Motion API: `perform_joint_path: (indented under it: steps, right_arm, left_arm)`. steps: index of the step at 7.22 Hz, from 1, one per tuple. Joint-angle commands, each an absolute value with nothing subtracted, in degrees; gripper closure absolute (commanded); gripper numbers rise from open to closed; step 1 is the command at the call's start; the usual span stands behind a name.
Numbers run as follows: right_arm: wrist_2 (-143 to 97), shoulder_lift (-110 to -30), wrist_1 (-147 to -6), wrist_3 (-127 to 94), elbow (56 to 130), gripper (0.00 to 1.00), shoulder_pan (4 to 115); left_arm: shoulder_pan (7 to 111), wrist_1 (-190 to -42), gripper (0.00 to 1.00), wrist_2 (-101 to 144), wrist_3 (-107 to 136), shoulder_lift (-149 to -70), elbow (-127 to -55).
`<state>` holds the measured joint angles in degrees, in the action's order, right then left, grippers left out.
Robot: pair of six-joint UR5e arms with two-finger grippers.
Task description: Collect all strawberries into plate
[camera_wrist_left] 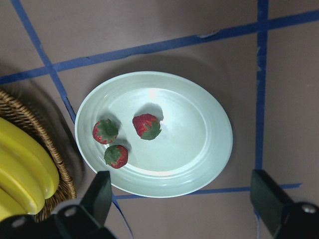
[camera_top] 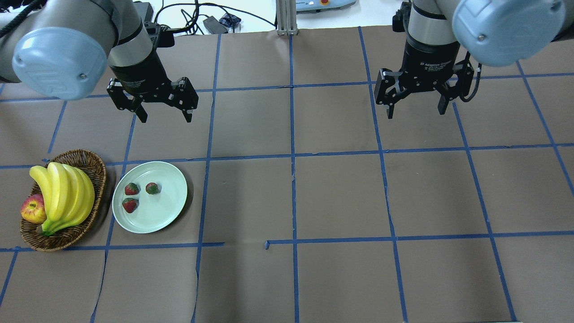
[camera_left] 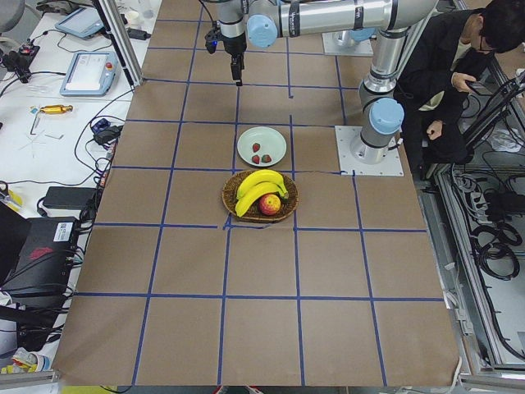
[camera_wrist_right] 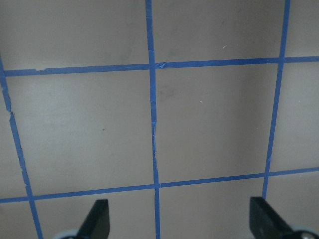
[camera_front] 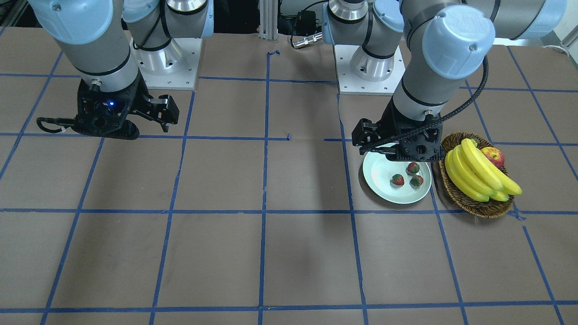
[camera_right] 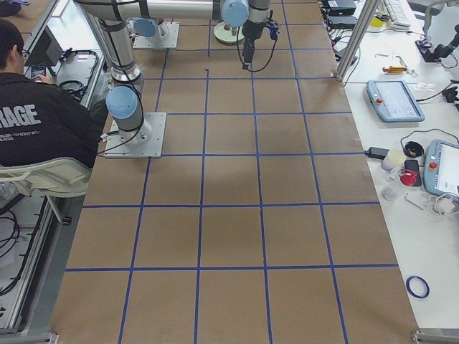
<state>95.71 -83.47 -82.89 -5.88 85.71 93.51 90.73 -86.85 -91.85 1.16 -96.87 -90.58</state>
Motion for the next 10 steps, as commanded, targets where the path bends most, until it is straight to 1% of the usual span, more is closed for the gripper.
perform_joint_path:
  steps: [1,3,5,10]
  right_arm:
    - [95.45,-83.32,-84.09,-5.36,85.34,0.0,93.52]
    - [95.36,-83.23,-84.46,-5.54,85.34,0.0,93.69]
    - [89.75,-83.5,-84.11,-6.06,85.34,0.0,93.87]
    - [90.0,-83.23,-85.87,-6.24,85.34,0.0,93.87]
  left_arm:
    - [90.27,-86.84,0.0,-92.11,2.72,-94.58,-90.53]
    - [90.44,-87.27,0.0,-91.41,2.37,-93.61,-90.96]
    - [90.79,-88.24,0.0,-91.41,2.81,-93.6,-90.97]
    - [91.14,-88.33,0.0,-91.41,2.9,-93.43,-92.01]
